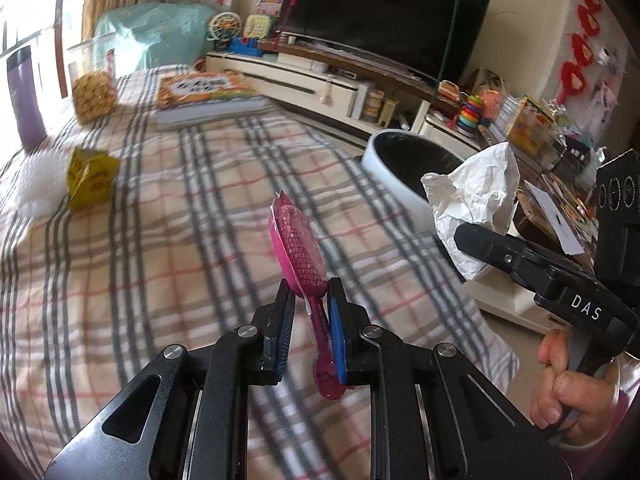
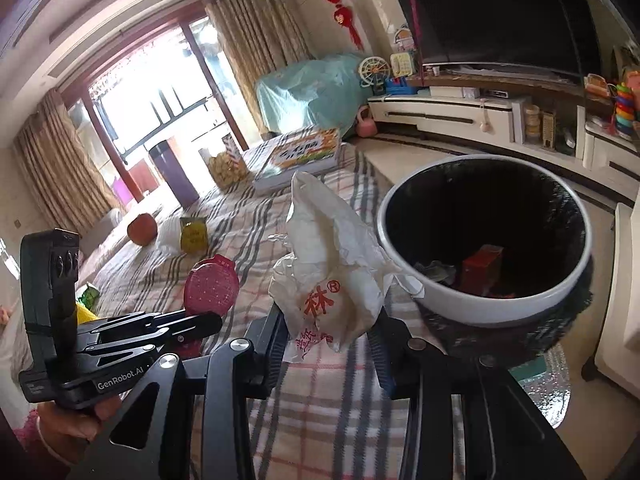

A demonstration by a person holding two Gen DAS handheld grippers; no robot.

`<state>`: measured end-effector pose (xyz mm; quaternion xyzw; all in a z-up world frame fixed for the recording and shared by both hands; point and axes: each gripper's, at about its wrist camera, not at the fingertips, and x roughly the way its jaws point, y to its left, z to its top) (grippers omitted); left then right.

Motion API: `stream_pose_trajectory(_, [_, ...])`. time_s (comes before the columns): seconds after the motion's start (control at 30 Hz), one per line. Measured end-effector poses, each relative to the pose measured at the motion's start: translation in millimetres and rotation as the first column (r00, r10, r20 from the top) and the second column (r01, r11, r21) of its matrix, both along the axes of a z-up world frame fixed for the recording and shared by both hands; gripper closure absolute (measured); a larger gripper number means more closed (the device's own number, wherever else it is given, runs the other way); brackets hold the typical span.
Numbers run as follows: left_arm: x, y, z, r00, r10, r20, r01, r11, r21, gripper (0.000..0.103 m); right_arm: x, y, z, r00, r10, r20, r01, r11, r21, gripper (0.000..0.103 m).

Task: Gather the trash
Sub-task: 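Carry the pink hairbrush and white paper bag over the bin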

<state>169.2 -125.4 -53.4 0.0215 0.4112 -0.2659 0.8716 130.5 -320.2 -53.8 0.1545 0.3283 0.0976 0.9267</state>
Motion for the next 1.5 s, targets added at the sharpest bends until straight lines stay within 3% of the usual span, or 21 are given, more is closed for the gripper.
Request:
stream_pose_trajectory(0.9, [4.1,-88.0,30.0,0.986,-0.147,0.074,0.145,0.989,0.027,0.088,-18.1,-68.8,1.2,0.990,-0.140,0.014,0.139,0.990,0.038,0.065])
stream_pose_trajectory(1.5, [24.8,-127.1,31.2,0.980,-0.184,0.080,0.180,0.982,0.048,0.088,6.2,-97.0,8.5,0.988,-0.155,0.007,0.155,0.988,0.010,0.065])
